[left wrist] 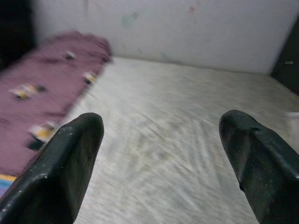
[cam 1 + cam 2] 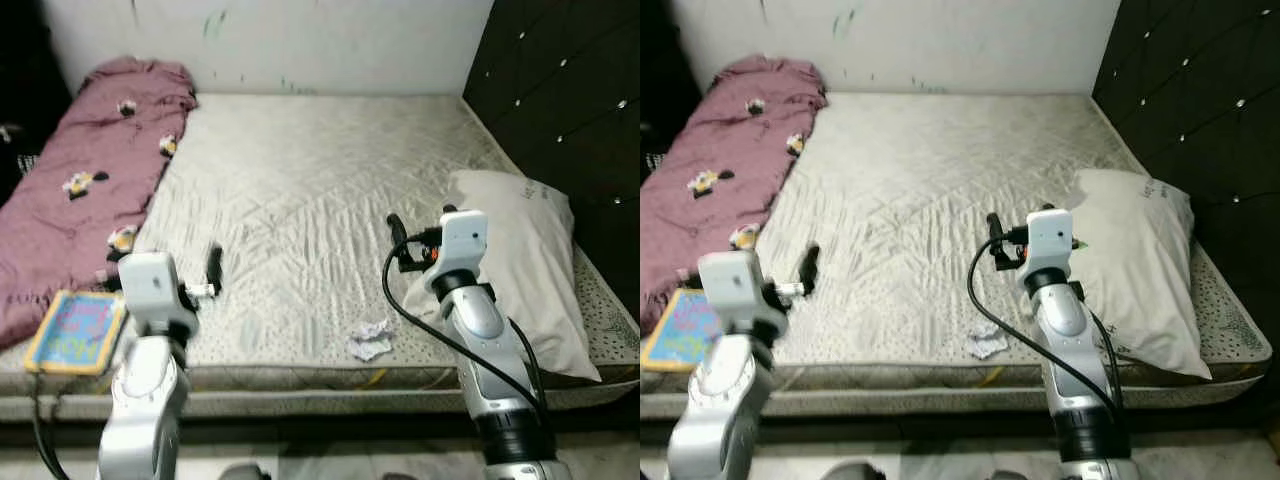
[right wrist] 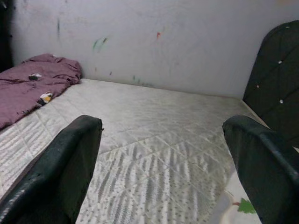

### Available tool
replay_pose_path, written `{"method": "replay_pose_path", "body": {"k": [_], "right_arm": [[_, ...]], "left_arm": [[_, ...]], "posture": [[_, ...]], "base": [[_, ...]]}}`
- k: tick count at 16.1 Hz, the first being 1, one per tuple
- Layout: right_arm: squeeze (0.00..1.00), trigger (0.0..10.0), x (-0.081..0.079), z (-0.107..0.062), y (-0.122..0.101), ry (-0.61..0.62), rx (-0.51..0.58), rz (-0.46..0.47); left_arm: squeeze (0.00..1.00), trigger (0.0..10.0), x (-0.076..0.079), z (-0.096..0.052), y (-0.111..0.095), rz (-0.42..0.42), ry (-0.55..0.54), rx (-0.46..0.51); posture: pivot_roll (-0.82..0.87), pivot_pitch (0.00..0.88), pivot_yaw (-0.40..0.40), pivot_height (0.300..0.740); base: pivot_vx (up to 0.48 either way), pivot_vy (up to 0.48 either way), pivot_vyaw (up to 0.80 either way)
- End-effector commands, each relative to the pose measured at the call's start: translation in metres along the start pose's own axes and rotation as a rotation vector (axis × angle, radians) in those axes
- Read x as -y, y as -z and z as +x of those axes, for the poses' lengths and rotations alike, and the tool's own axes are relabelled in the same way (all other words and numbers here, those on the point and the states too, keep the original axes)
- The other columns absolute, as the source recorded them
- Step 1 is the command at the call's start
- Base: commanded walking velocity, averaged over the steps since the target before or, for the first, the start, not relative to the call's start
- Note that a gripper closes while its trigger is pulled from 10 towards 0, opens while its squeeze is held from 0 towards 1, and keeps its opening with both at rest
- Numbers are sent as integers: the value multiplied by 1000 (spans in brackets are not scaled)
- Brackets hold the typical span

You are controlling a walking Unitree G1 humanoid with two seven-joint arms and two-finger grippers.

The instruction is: Clean up the room

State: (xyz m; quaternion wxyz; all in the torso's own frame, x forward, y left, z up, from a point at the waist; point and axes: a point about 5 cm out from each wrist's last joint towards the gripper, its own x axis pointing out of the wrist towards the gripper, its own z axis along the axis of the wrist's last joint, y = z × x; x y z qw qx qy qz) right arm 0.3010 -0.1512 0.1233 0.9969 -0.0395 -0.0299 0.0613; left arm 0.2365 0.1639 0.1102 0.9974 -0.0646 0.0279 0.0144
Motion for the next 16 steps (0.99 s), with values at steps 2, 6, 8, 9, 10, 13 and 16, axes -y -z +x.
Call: {"method": "replay_pose_path", "body": {"k": [2,6,8,9,10,13,16], "right_arm": [[0,10000,5,-3,-2,27,7,-9],[0,10000,8,-5,4,50,-23,13],[0,10000,6,-5,3,44,-19,16],[0,10000,6,-5,3,41,-18,17],[0,10000,5,-4,3,37,-17,18],[0,10000,2,-4,2,25,-14,25],[0,10000,2,-3,1,16,-11,25]], "left_arm": [[0,10000,2,0,-5,30,3,31],[0,10000,2,0,-9,35,21,62],[0,10000,0,0,-8,42,8,58],[0,10000,0,0,-8,40,4,58],[0,10000,0,1,-8,46,0,58],[0,10000,1,1,-7,50,0,57],[0,10000,1,2,-8,52,3,60]], "posture": [[-2,13,3,740],[1,17,0,740],[1,17,0,740],[1,17,0,740],[1,17,0,740],[1,9,0,728],[3,9,-3,694]], "base": [[0,0,0],[0,0,0],[0,0,0],[0,0,0],[0,0,0],[0,0,0],[0,0,0]]}}
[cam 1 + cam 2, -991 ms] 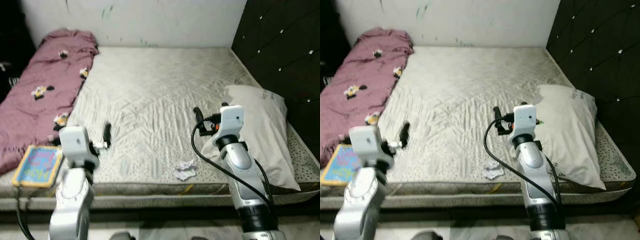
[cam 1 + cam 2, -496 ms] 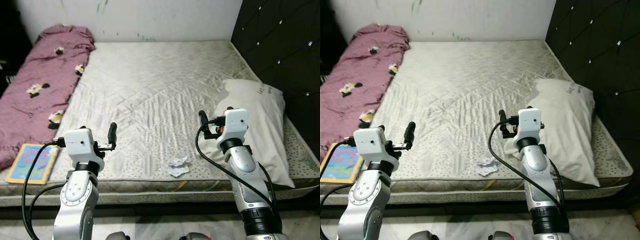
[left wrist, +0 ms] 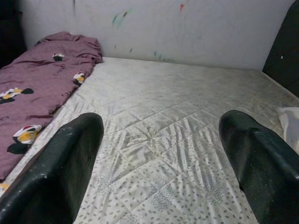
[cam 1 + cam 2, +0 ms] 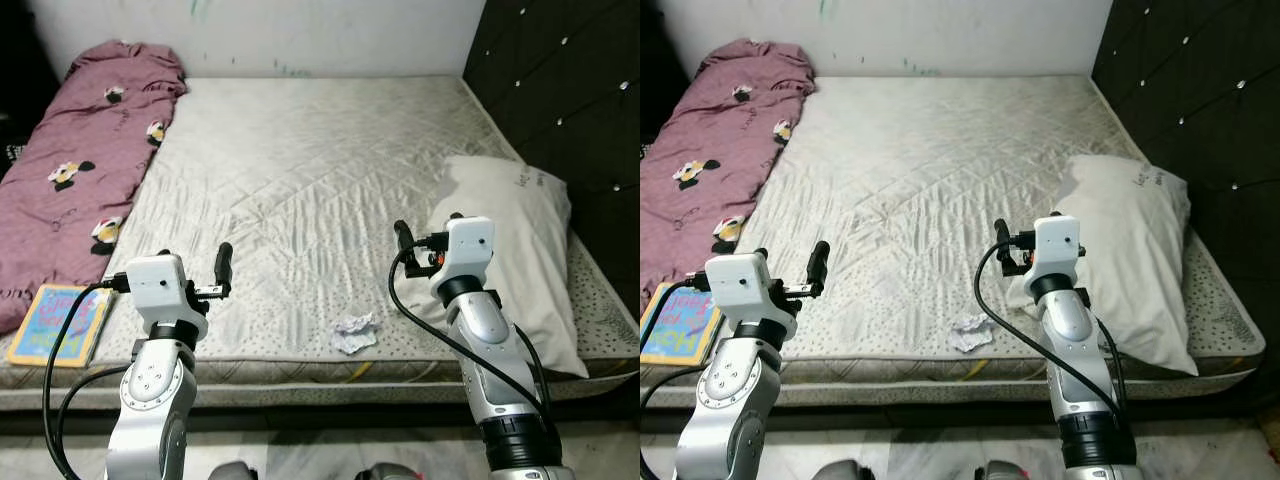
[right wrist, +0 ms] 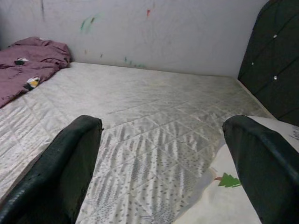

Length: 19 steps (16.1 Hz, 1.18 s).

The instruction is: Clean up the room

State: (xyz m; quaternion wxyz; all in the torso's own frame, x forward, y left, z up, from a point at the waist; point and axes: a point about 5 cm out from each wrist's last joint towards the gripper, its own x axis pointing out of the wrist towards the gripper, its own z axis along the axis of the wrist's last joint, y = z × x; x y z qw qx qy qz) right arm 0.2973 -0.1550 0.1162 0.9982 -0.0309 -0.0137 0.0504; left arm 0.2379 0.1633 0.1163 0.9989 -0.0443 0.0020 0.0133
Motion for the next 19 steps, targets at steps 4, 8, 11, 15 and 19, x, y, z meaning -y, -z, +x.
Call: {"method": "replay_pose_path", "body": {"k": [4,8,11,15,19], "right_arm": [[0,10000,-1,2,-6,-12,23,7],[0,10000,-1,2,-7,-23,23,9],[0,10000,-2,1,-5,-31,17,10],[0,10000,-4,2,-5,-38,12,11],[0,10000,-2,3,-5,-34,12,10]], "left_arm": [[0,10000,-2,2,-2,18,1,11],[0,10000,0,3,-2,22,5,11],[0,10000,1,3,-2,31,21,8],[0,10000,-2,3,-3,22,25,10],[0,10000,-2,2,-4,15,38,18]], "posture": [[-1,16,-9,639],[-3,11,-13,614],[2,16,-21,614],[-2,35,-23,614],[-1,30,-24,614]], "base": [[0,0,0],[0,0,0],[0,0,0],[0,0,0],[0,0,0]]}}
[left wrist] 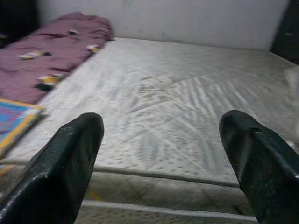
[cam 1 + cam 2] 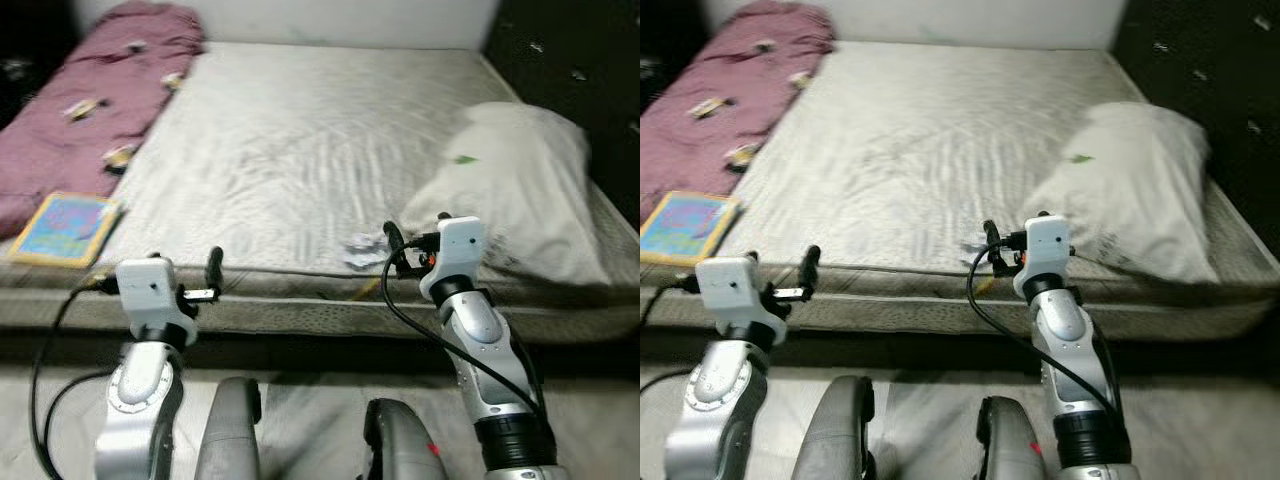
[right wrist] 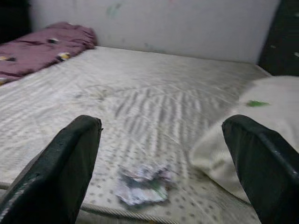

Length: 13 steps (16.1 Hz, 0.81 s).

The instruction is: Clean up the room

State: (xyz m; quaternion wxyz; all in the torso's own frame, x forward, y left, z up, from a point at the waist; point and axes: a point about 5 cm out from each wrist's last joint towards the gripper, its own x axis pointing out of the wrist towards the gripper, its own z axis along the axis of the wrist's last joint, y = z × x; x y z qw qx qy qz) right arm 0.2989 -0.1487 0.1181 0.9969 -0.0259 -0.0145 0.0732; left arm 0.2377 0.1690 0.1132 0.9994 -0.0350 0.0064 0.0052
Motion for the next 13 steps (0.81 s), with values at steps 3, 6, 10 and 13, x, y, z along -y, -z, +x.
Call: {"method": "replay_pose_path", "body": {"k": [3,6,10,13], "right_arm": [[0,10000,4,1,-3,14,10,2],[0,10000,2,3,-8,5,27,-9],[0,10000,1,2,-7,-6,27,-15],[0,10000,2,2,-6,4,22,-11]], "left_arm": [[0,10000,4,2,-8,-8,24,36],[0,10000,4,3,-8,-7,33,40],[0,10000,7,3,-9,-10,49,44],[0,10000,7,2,-8,-10,50,42]], "posture": [[-5,34,-21,614],[-6,33,-20,614],[-8,32,-21,614],[-8,30,-21,614]], "base": [[170,0,0],[274,0,0],[335,0,598],[354,0,140]]}}
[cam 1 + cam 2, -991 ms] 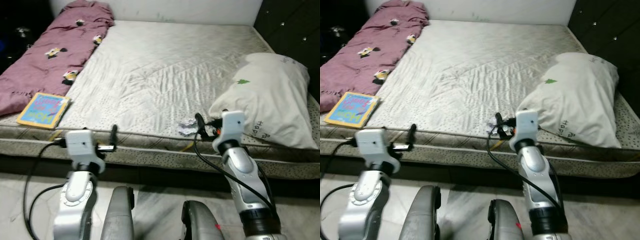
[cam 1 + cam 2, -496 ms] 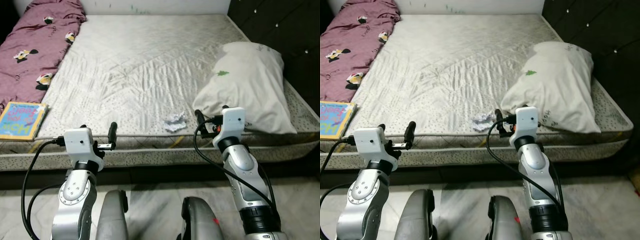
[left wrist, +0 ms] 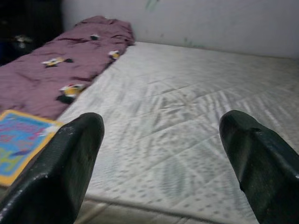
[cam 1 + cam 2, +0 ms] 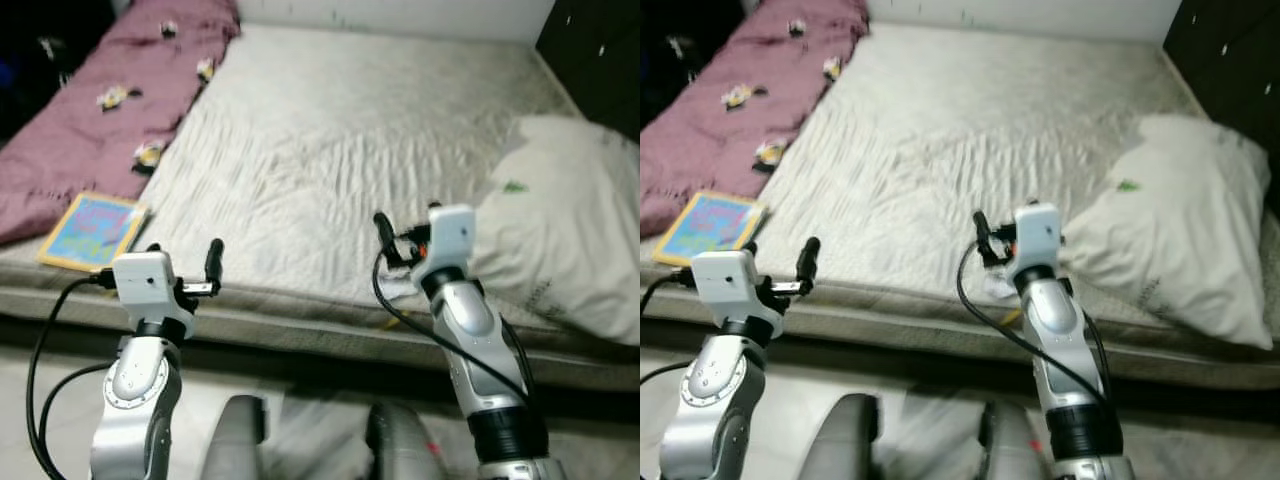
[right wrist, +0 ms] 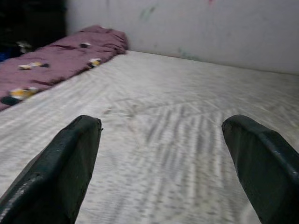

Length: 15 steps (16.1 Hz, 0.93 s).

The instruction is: Clean up the room

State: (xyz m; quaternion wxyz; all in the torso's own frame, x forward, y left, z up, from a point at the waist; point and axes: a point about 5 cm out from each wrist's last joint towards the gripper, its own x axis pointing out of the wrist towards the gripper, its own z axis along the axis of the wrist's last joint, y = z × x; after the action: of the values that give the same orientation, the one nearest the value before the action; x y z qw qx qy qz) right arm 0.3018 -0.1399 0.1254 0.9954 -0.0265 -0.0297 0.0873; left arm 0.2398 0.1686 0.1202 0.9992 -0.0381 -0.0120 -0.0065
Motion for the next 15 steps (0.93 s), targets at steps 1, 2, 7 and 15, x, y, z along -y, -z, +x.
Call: {"method": "replay_pose_path", "body": {"k": [1,2,7,15], "right_arm": [[0,10000,10,-3,1,34,-8,-7],[0,10000,10,-3,1,35,-7,-6],[0,10000,10,-3,1,34,-8,-10],[0,10000,-10,-7,13,-61,-69,3]], "left_arm": [[0,10000,6,0,-1,-4,26,5],[0,10000,7,0,-1,-3,27,5],[0,10000,7,0,1,0,14,-4],[0,10000,12,-13,-2,12,2,-40]], "posture": [[-8,30,-21,614],[-9,32,-20,614],[-6,33,-23,614],[39,99,-48,554]], "base": [[356,0,0],[360,0,0],[285,0,0],[0,0,0]]}}
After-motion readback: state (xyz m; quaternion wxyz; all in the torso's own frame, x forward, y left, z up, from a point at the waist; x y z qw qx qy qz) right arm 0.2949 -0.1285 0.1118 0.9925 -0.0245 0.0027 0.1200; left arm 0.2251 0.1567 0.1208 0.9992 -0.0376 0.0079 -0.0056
